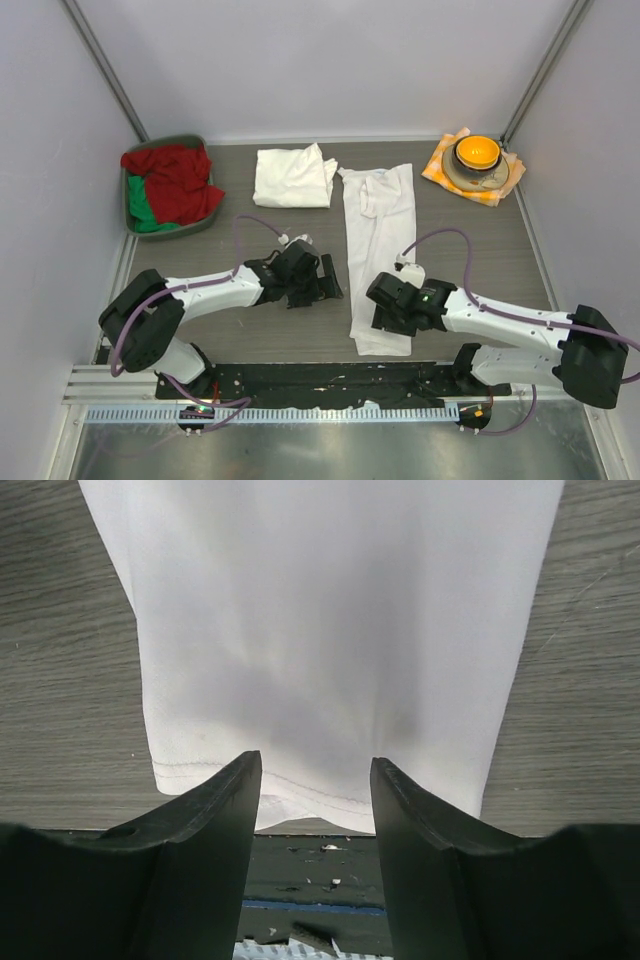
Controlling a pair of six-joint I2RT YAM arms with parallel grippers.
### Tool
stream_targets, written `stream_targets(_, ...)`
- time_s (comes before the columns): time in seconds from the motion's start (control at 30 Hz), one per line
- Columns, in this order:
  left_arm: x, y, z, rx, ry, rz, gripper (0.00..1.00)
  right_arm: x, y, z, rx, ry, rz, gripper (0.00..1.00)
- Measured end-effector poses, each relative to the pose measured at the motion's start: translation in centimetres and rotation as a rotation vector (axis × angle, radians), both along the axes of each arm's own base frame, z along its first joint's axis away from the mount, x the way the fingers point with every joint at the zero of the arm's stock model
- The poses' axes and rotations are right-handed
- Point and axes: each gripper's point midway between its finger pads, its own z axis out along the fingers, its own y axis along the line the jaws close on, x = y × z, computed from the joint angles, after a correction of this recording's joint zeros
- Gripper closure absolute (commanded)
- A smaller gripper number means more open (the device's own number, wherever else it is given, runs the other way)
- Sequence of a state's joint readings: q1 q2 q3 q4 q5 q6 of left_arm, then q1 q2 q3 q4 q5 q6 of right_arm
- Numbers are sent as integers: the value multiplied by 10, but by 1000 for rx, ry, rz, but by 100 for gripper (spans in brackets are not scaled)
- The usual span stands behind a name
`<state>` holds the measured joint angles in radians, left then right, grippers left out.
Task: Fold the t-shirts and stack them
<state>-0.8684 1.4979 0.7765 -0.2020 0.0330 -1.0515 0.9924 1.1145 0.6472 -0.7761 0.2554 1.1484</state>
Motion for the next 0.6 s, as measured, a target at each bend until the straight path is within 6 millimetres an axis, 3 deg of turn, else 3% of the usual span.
stream_targets(0.6, -3, 6, -4, 10, 2, 5, 2, -4, 13, -11, -4, 9, 38, 65)
